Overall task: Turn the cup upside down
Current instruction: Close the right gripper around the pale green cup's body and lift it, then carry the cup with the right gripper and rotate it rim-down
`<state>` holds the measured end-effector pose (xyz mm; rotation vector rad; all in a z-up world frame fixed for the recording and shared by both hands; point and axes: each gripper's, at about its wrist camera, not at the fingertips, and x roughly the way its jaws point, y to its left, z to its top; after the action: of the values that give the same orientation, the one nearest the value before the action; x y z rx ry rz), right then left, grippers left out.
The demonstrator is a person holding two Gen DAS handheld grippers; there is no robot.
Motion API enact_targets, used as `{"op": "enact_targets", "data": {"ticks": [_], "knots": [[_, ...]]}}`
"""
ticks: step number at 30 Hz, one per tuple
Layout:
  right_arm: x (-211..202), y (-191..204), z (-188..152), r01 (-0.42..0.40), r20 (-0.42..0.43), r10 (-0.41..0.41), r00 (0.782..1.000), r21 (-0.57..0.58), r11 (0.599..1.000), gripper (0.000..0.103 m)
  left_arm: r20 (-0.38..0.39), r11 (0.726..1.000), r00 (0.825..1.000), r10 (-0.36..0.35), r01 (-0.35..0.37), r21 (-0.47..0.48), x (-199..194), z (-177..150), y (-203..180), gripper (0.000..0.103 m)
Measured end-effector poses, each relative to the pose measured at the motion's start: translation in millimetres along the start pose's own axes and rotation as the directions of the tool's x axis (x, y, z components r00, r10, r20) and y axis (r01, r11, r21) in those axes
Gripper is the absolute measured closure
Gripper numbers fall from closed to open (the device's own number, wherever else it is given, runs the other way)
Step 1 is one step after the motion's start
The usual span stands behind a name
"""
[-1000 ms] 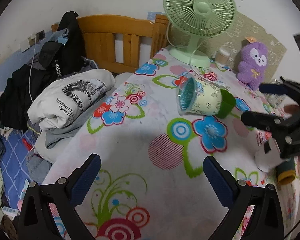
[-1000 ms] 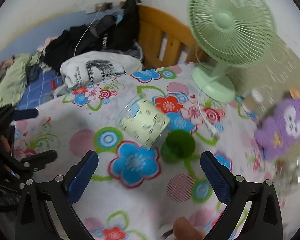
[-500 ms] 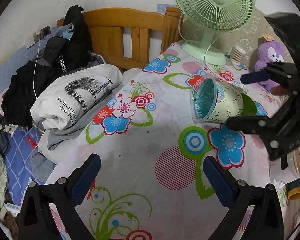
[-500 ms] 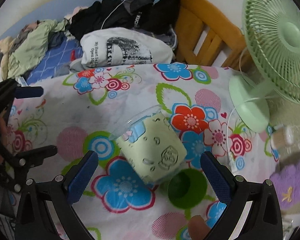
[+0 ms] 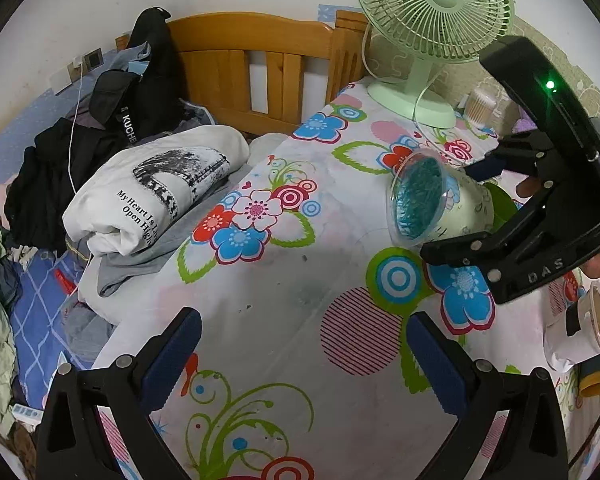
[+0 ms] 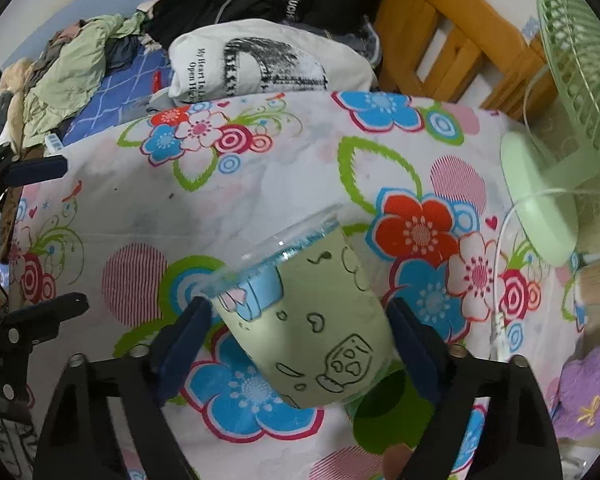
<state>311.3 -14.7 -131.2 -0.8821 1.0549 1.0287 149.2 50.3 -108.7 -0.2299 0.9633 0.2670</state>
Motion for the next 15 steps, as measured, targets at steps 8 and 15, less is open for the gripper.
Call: {"op": "enact_targets", "data": {"ticks": [8, 15], "knots": [[-7.8, 5.6, -2.2, -0.017, 0.005, 0.017, 1.0, 0.039, 0.999, 0.024, 0.018, 1.0, 1.0, -0.017, 0.017, 0.005, -11.6, -4.2, 1.5, 0.0], [-41.0, 24.1, -10.6, 0.015, 0.078, -0.021, 0.997, 0.08, 0.997, 0.024, 0.038, 0.999, 0.999, -0.034, 0.034, -0.009, -26.0, -7.8, 7.8, 0.0]]}}
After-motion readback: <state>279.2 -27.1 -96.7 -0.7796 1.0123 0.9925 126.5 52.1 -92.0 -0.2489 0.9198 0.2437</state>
